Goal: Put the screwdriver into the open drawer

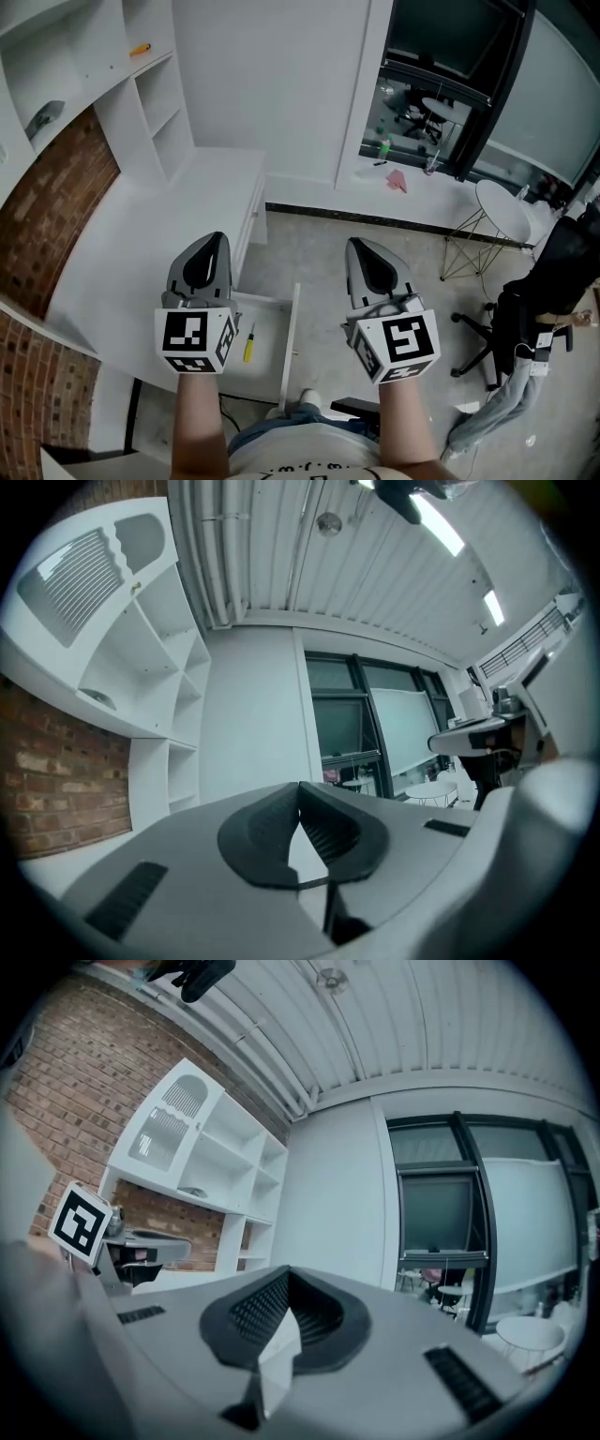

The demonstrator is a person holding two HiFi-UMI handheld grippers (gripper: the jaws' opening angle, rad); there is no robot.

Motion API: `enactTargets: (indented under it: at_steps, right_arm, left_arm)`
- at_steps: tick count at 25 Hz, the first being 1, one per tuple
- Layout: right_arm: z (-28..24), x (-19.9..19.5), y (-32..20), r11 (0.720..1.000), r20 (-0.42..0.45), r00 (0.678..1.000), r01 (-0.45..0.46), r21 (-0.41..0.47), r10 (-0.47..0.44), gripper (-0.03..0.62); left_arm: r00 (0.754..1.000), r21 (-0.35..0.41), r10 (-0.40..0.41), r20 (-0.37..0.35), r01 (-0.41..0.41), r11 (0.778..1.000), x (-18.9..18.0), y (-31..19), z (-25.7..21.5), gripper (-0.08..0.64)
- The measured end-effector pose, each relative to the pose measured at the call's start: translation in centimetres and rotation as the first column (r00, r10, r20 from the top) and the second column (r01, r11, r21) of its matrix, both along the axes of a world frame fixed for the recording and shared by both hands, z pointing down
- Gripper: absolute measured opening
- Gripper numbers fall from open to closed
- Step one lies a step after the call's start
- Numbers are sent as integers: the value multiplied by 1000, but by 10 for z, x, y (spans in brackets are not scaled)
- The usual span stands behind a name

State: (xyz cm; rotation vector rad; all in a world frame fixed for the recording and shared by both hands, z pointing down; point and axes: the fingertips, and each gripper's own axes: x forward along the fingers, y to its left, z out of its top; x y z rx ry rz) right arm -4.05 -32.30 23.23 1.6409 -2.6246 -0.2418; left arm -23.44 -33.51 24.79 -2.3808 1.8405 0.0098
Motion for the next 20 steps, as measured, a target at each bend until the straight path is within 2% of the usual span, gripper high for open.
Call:
enactTargets:
  at_steps: [10, 20]
  right_arm:
    - [-8, 1, 0, 1000, -10, 1000, -15, 20, 15, 8]
    - [-7, 0, 4, 1000, -25, 1000, -12, 6, 12, 8]
  left_arm:
    - [1000, 51, 2, -2, -2, 999, 0, 5, -20, 14]
    - [1000, 63, 0, 7, 0, 998, -1, 12, -24, 14]
